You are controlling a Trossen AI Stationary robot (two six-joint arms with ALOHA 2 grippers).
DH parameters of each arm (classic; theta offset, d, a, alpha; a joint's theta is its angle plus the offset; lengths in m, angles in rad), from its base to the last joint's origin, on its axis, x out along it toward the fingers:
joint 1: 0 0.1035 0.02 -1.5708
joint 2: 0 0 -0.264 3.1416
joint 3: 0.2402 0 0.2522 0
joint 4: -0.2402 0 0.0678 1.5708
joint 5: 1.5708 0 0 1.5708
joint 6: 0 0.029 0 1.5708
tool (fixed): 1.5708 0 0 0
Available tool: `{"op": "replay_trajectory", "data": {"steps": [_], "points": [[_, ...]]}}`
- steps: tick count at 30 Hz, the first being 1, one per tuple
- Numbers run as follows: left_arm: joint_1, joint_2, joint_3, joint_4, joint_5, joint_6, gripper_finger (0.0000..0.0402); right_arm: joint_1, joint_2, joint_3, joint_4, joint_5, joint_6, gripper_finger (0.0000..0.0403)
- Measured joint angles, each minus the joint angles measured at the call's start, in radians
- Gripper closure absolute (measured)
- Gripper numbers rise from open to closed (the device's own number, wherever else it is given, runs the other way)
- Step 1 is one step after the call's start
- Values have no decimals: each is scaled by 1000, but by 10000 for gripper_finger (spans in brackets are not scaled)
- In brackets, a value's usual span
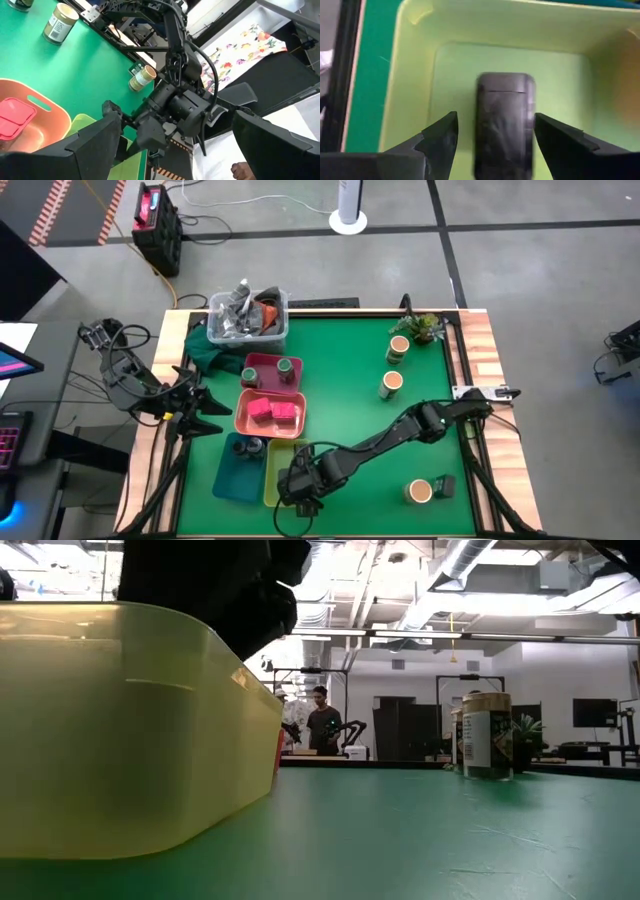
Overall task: Sort spices by type
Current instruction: Put the top black seasoning can into the orange bin
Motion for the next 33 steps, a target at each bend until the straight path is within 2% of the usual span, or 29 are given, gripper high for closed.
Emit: {"op": "replay_trajectory", "data": {"steps": [3,6,13,22,26,33], "points": [[0,0,0,0,0,0,35,-3,2,1,3,-3,12,124],[0,0,0,0,0,0,35,-9,4,1,8,-17,15,147],[0,0,0,0,0,0,35,-28,6,1,7,-62,14,258],[0,0,0,0,0,-6,35,-77,1,39,-23,-102,6,258],[0,0,0,0,0,-7,35,-104,-33,38,-33,-101,-7,245],[0,0,0,0,0,-7,35,-166,-116,38,-15,-69,-67,256]]}}
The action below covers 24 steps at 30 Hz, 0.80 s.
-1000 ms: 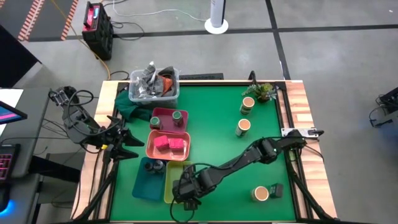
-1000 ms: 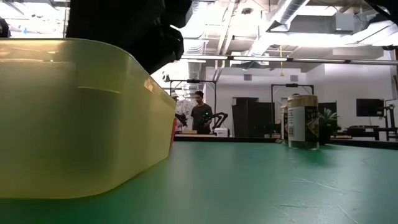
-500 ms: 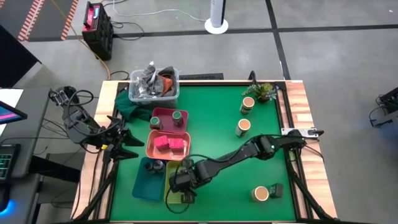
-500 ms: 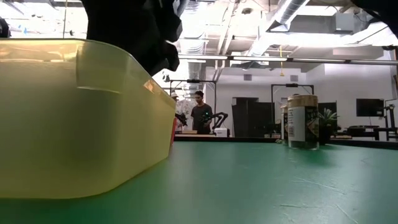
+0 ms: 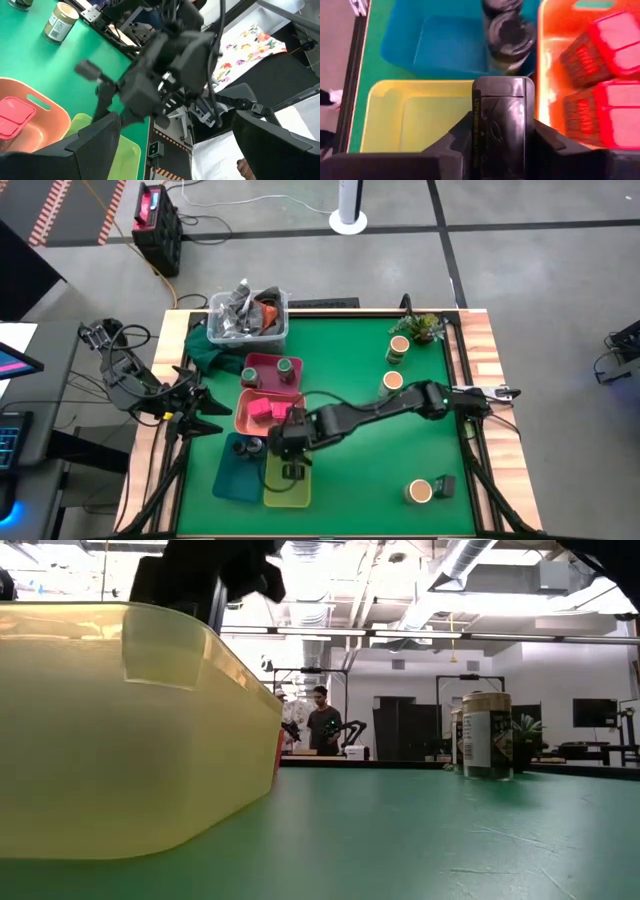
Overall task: Sort spices by type
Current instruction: Put the top black seasoning can into the orange bin
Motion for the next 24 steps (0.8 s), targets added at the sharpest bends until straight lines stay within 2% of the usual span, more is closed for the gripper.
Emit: {"op": "replay_trajectory", "data": {"steps": [5,9,24], "points": [[0,0,0,0,0,-1,35,-48,-31,1,1,103,-39,245],[0,0,0,0,0,-6,35,-82,-26,0,-10,107,-66,246],[0,0,0,-1,0,-16,35,-101,-25,-24,8,96,-109,247]]}}
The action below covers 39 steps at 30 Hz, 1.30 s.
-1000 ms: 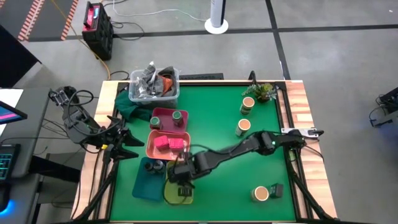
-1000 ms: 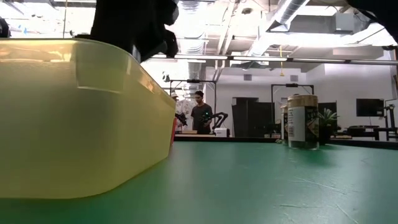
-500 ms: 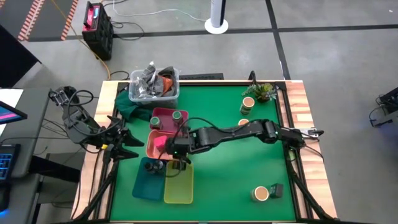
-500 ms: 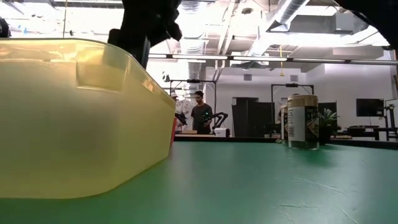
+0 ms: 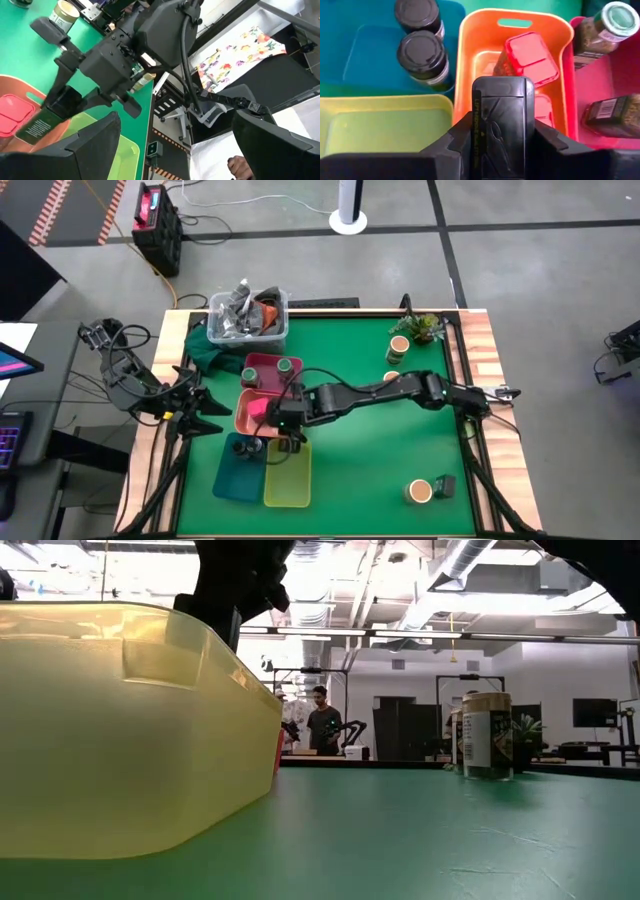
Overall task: Sort spices by type
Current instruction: Put the top black seasoning can into the orange bin, then put the black seasoning can into the orange bin
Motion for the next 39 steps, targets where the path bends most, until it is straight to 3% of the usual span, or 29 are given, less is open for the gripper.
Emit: {"op": "replay_trajectory", "data": {"steps": [12,20,26,29,35,39], "points": [[0,0,0,0,0,1,35,16,1,0,-24,-3,0,245],[0,0,0,0,0,-1,35,29,92,-7,-54,-9,14,244],[0,0,0,-1,0,-11,35,16,116,-6,-50,-4,120,240],[0,0,0,-1,0,-13,35,-1,116,-6,-35,-18,153,216],[0,0,0,-1,0,-20,35,-30,115,6,-58,-122,170,127],[0,0,0,0,0,-20,35,-30,104,21,-159,-134,205,89]]}}
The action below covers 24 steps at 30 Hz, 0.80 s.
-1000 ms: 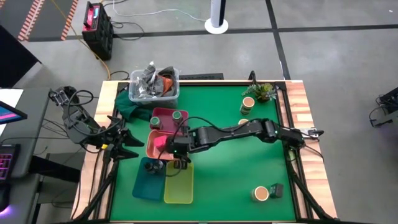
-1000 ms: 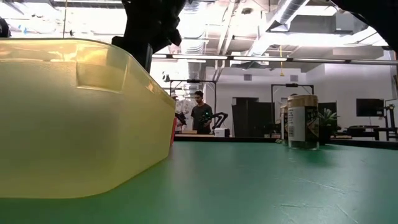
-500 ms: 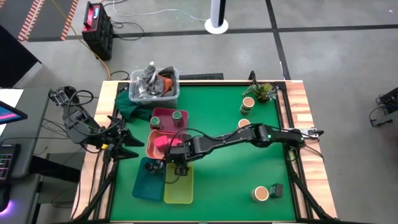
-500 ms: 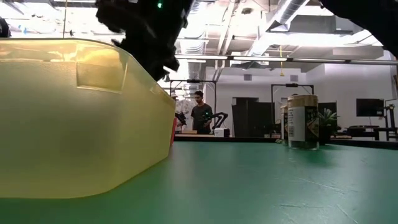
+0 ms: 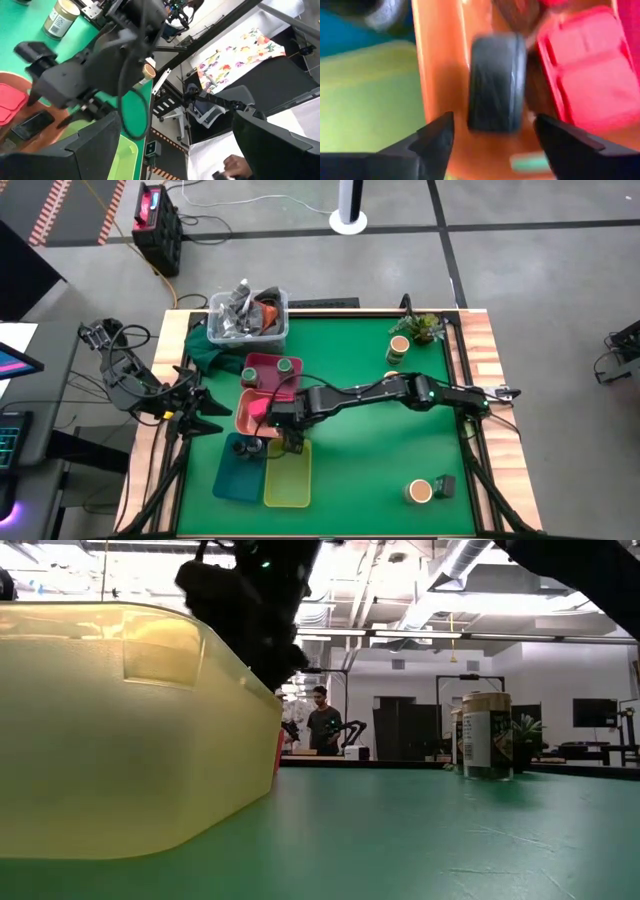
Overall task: Sort spices by type
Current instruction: Put the black seasoning can into the orange bin
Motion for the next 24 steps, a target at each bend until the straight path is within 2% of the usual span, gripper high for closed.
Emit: {"op": "replay_trajectory", "data": {"steps": [3,6,12,16,24], "points": [[0,0,0,0,0,14,35,4,-56,-1,-62,5,23,81],[0,0,0,0,0,35,35,29,-122,1,-164,56,86,82],[0,0,0,0,0,70,35,157,-175,-3,-376,126,240,86],[0,0,0,-1,4,87,35,249,-175,-4,-490,107,416,86],[0,0,0,-22,24,87,35,410,-209,-4,-487,10,699,86]]}}
